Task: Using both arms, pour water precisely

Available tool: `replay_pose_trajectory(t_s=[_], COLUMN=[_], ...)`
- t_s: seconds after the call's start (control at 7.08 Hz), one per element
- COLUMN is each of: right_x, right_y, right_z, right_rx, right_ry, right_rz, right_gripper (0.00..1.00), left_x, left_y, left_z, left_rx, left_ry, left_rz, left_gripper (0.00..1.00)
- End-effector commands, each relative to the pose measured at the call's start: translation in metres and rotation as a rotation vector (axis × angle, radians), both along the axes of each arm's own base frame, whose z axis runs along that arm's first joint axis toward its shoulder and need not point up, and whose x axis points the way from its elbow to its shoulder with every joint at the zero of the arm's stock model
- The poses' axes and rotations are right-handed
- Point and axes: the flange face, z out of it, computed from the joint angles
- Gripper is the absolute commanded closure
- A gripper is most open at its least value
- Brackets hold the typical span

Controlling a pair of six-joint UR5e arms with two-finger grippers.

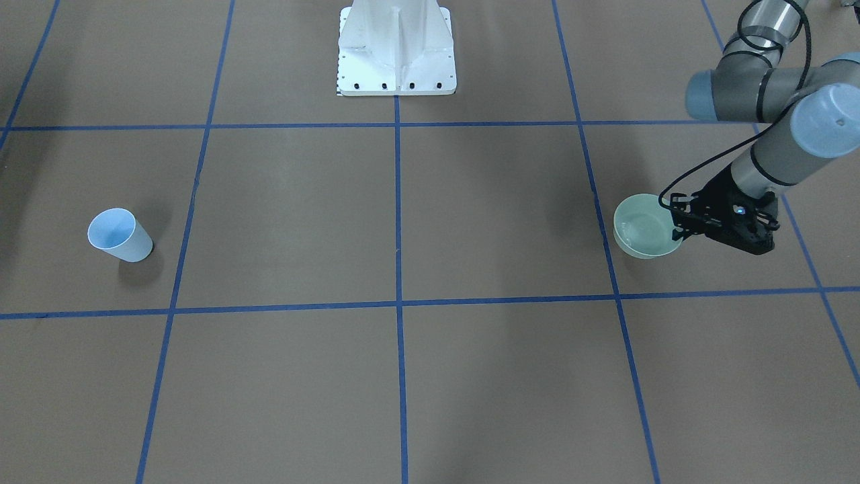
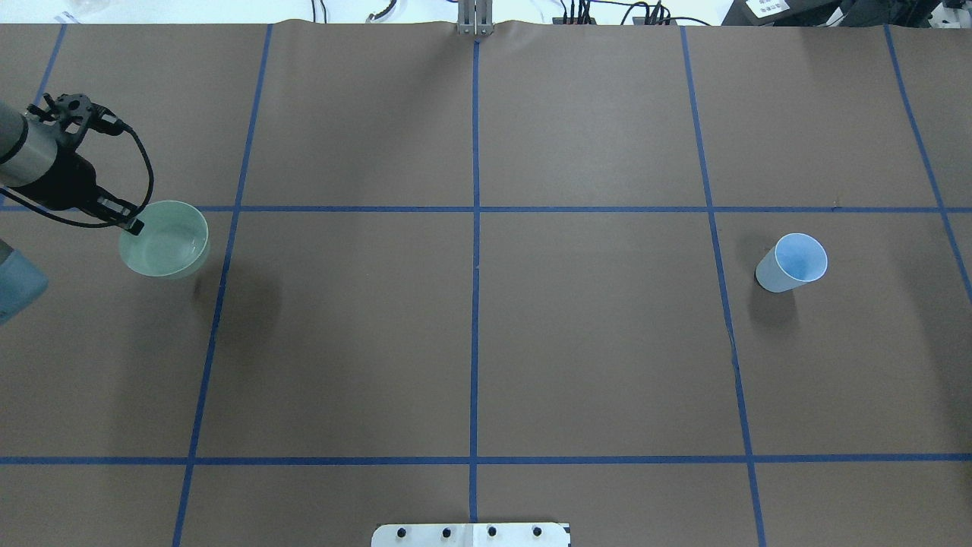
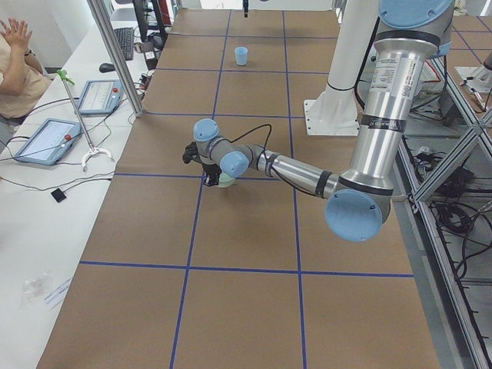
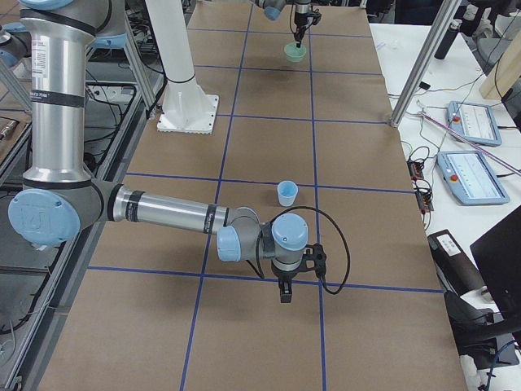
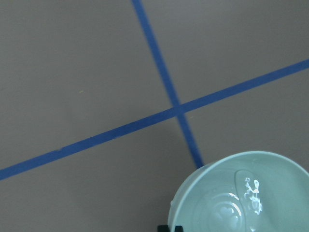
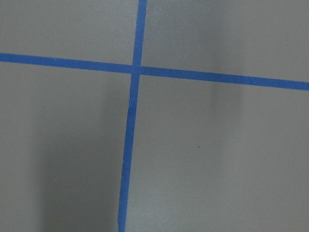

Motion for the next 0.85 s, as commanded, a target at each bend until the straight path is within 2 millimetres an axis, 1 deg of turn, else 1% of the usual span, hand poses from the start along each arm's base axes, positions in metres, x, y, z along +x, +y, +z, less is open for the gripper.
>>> replay_pose_trajectory(t_s=[0.0,0.14,0.28,0.42,0.57,0.71], right_x=[0.000,0.000,0.000,0.000,0.000,0.000], right_y=[0.000,-0.001,-0.001,-0.001,-0.001,-0.001], right_z=[-0.001,-0.002,-0.002,-0.002,-0.001,-0.001], right_rx=[0.002,0.003,0.003,0.003,0.002,0.002], right_ry=[0.000,0.000,0.000,0.000,0.000,0.000], right_rz=[0.000,0.000,0.000,0.000,0.000,0.000], right_gripper=[0.00,0.00,0.00,0.00,0.00,0.00], left_x=[-0.040,-0.050,-0.050,-0.051,-0.050,-0.052], left_y=[-0.016,-0.020,-0.020,-0.020,-0.020,-0.023], left_z=[0.058,0.071,0.076,0.077,0.079,0.080], left_rx=[0.031,0.036,0.031,0.036,0.066,0.082], left_ry=[-0.037,-0.048,-0.051,-0.052,-0.041,-0.035], left_rz=[0.057,0.065,0.068,0.072,0.077,0.068], left_gripper=[1.00,1.00,1.00,0.66,0.19,0.00])
